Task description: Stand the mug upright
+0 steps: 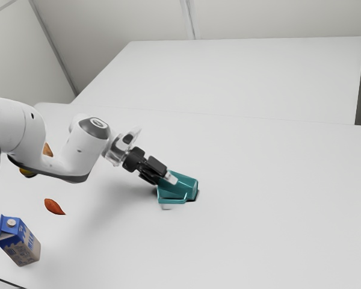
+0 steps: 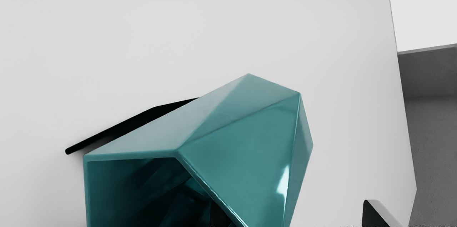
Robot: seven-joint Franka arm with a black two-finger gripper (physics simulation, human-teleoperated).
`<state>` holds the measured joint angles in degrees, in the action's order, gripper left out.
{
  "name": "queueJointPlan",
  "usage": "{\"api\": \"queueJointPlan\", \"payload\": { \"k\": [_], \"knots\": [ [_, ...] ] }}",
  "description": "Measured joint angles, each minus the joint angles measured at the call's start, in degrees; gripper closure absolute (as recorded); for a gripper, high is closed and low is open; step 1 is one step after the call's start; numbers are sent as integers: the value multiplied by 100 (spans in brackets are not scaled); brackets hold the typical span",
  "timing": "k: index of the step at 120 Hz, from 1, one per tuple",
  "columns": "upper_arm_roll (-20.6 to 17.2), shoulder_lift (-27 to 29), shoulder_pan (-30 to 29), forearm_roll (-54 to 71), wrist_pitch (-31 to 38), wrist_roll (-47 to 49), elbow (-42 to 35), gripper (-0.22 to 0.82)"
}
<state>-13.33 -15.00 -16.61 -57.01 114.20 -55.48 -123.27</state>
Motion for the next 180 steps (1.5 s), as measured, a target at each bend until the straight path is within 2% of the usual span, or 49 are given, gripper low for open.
{"api": "queueJointPlan", "payload": {
  "k": [24,46,65,84,104,123,148,180],
  "knots": [
    [-16,31,39,-71,-46,-275,15,44],
    [-43,47,49,-82,-62,-460,47,64],
    [-96,71,52,-83,-65,-581,55,73],
    [-163,163,47,-39,-47,-670,51,74],
    [-352,589,53,441,91,-643,46,76],
    [-601,988,71,1927,467,-201,50,76],
    [-870,1096,67,4323,786,822,178,76],
    [-987,1007,55,5506,1114,1897,123,76]
  ]
}}
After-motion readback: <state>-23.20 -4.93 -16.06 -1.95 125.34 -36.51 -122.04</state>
